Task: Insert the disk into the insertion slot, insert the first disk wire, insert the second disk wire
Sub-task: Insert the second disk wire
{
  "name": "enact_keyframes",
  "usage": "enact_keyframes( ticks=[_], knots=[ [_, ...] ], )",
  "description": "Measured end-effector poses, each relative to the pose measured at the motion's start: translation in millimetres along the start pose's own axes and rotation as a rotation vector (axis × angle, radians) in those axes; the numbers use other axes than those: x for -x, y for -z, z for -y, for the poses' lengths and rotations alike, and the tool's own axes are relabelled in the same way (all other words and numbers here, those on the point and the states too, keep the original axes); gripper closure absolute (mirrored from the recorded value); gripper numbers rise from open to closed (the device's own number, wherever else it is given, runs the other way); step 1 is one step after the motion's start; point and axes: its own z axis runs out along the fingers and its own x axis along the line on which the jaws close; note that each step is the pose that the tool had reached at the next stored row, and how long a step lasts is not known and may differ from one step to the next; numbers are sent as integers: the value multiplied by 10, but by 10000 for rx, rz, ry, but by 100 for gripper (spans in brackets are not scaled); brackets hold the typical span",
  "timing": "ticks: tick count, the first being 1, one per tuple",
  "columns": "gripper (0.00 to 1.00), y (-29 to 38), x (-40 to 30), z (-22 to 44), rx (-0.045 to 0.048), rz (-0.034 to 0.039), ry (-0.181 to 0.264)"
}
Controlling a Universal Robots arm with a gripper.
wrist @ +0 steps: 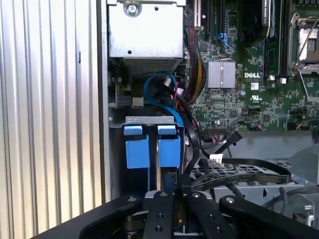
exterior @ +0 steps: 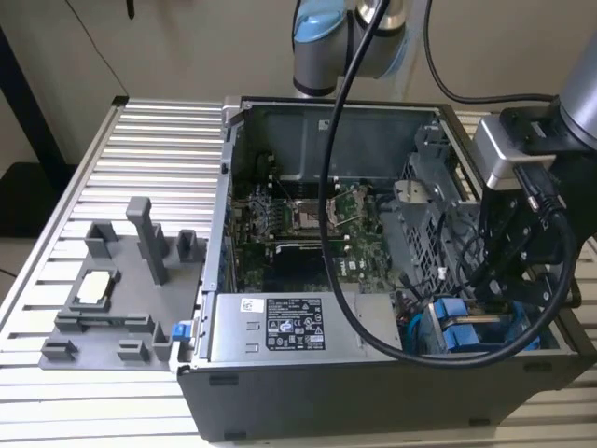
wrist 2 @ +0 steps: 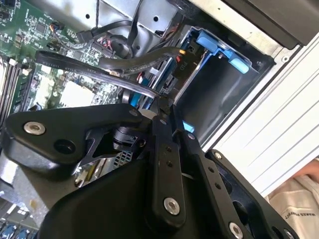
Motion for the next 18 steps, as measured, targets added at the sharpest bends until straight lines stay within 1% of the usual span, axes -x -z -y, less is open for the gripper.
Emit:
enact_keyframes(
  ticks=[4, 7, 9, 12, 18],
  knots=[
    [84, -2, -3, 3, 0, 3, -3],
    [84, -13, -4, 23, 0, 26, -8],
    [84, -26, -4, 43, 0, 52, -14],
    [84, -49, -5, 71, 2, 68, -24],
    [84, -95, -9, 76, -6, 86, -138]
  ],
)
